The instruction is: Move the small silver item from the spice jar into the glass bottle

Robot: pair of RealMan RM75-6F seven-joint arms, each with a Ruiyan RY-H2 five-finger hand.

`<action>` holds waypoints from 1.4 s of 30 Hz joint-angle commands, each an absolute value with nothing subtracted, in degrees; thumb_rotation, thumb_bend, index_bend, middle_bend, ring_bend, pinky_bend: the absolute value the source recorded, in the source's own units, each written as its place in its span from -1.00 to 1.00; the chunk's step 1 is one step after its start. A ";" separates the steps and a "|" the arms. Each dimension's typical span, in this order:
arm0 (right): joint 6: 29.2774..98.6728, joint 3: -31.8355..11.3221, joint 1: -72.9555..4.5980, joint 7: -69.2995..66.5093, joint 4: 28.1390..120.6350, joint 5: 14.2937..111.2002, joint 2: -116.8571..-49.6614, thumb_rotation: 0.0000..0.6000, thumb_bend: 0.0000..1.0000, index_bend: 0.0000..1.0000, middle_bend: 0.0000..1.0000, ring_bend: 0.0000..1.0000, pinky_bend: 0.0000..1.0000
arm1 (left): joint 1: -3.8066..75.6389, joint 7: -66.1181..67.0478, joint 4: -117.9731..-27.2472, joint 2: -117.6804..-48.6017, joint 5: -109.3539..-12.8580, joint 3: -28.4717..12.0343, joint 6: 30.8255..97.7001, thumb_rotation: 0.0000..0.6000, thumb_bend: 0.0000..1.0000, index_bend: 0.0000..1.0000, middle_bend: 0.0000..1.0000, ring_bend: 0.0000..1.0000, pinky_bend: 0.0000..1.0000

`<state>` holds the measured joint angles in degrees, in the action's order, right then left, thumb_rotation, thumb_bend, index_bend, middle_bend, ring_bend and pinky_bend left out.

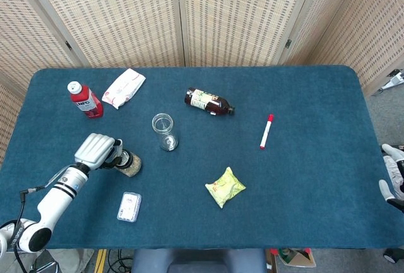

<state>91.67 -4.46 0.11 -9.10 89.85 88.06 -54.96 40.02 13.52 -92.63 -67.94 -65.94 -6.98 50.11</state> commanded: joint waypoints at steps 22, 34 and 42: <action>92.02 -4.52 0.13 -8.77 90.29 88.46 -54.88 1.00 -0.27 -0.69 -0.56 -0.80 -0.57 | 39.76 7.42 -98.51 -61.93 -66.19 -10.21 51.97 1.00 0.11 0.28 0.78 0.74 1.00; 91.68 -4.41 -0.13 -8.81 90.09 88.73 -55.17 1.00 -0.26 -0.69 -0.56 -0.80 -0.57 | 42.69 3.41 -101.54 -59.00 -65.61 -14.86 51.00 1.00 0.11 0.27 0.78 0.74 1.00; 91.77 -4.41 -0.19 -8.27 90.63 88.96 -54.90 1.00 -0.26 -0.69 -0.56 -0.80 -0.57 | 46.97 4.61 -100.58 -60.49 -63.22 -17.29 48.79 1.00 0.11 0.27 0.78 0.74 1.00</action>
<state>91.75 -4.40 -0.18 -8.31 90.59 88.95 -54.93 46.08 4.31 -100.99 -60.03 -63.93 -16.71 49.52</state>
